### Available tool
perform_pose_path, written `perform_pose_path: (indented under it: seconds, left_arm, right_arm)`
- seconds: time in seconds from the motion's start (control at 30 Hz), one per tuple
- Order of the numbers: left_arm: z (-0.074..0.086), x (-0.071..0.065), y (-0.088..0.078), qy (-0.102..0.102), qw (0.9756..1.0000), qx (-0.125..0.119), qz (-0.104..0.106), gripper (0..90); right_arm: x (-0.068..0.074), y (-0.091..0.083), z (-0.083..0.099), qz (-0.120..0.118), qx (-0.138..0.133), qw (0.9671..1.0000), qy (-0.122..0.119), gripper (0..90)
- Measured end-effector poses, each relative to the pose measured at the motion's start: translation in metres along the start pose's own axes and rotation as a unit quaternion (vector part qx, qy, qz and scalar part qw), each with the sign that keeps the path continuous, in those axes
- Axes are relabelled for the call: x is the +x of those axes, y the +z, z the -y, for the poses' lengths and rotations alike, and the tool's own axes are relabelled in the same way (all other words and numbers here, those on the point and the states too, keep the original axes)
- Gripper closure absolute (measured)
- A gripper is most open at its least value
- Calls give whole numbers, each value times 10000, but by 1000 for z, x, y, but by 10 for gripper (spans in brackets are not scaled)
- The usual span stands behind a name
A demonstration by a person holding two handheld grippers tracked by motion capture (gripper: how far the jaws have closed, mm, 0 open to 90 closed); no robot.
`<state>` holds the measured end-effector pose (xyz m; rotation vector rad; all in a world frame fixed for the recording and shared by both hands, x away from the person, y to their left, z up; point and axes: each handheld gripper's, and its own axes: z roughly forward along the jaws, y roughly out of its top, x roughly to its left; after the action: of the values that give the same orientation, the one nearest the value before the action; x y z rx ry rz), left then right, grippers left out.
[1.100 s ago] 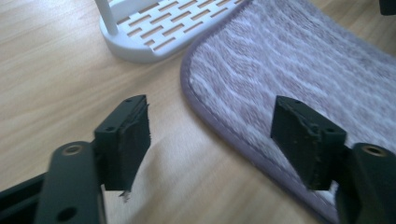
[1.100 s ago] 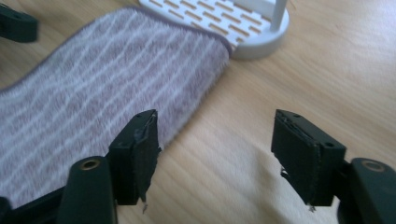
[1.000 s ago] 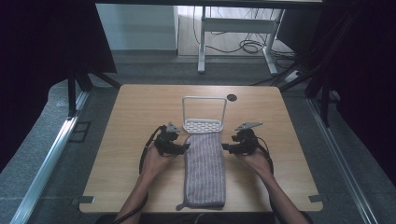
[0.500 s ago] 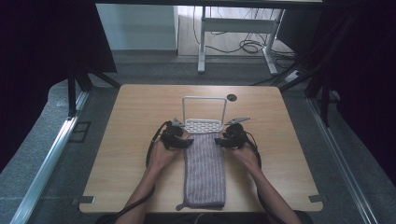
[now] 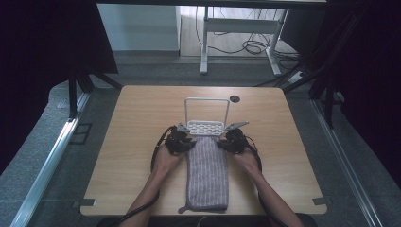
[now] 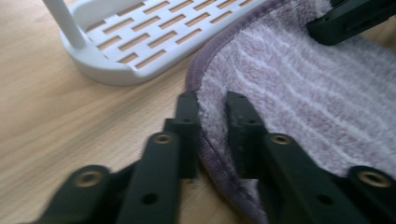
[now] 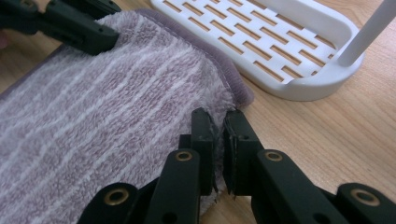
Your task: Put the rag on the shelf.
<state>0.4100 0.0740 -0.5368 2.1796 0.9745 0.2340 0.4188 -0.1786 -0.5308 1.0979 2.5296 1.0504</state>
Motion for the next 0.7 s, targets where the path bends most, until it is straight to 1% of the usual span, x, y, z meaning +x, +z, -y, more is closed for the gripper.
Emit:
perform_pose_path:
  seconds: [0.03, 0.07, 0.1, 0.13, 0.27, 0.37, 0.43, 0.63, 0.7]
  left_arm:
    - [0, -1, 0, -17, 10000, -6, -4, 786]
    - [-1, -2, 0, 22, 10000, 55, -24, 799]
    - [-2, -3, 0, -22, 10000, 56, -29, 807]
    - [-4, -3, -2, 82, 9999, 94, -44, 810]
    - [-9, -6, -17, 116, 9997, -197, -24, 814]
    - [-16, -10, -30, 216, 9991, -374, -15, 814]
    - [-20, -12, -39, 320, 9984, -457, -25, 813]
    - [-33, -17, -64, 458, 9964, -714, -24, 812]
    - [-37, -18, -71, 509, 9958, -761, -33, 812]
  right_arm:
    - [1, -1, 0, -3, 0, 10000, 8, 846]
    - [1, -2, 0, -6, -22, 10000, -2, 849]
    - [2, -3, 0, -27, -40, 10000, -8, 851]
    - [2, -5, 0, -36, -72, 10000, -18, 853]
    - [5, -19, -5, -87, -250, 9996, -92, 854]
    - [7, -33, -11, -130, -427, 9989, -149, 854]
    - [7, -42, -15, -163, -523, 9983, -189, 853]
    - [12, -65, -28, -218, -765, 9964, -287, 851]
    - [14, -74, -34, -226, -842, 9956, -348, 851]
